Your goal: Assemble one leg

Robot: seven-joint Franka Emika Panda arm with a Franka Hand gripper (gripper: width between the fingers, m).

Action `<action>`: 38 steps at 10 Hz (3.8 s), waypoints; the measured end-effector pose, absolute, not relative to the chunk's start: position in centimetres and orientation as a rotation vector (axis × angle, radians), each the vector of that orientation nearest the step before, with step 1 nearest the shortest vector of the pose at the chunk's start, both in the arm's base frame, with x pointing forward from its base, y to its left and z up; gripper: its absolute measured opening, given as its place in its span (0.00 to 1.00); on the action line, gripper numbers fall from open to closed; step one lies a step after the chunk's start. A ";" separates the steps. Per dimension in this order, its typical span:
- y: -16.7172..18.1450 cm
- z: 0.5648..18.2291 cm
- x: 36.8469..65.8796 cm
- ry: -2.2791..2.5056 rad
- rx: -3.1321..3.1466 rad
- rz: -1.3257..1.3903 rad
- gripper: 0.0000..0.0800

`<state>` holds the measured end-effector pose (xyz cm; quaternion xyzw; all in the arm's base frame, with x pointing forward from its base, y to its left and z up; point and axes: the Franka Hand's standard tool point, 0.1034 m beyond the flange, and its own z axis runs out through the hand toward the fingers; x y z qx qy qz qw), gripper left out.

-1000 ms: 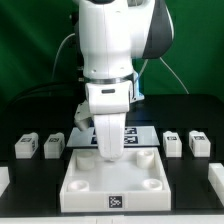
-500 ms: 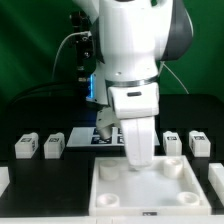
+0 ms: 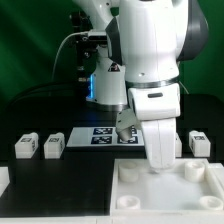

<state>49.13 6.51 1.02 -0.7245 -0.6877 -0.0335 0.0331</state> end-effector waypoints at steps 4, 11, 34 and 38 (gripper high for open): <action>5.7 1.0 49.5 -2.136 -2.216 -0.119 0.08; 5.9 1.0 49.5 -2.113 -2.230 -0.107 0.08; 14.3 5.7 48.8 -0.825 -2.946 -0.144 0.81; 14.7 5.6 48.6 -0.179 -3.004 -0.100 0.81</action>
Offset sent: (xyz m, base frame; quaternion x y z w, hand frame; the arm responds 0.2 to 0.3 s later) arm 0.0087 0.0051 -0.0014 -0.0175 0.0296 -0.0193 0.9992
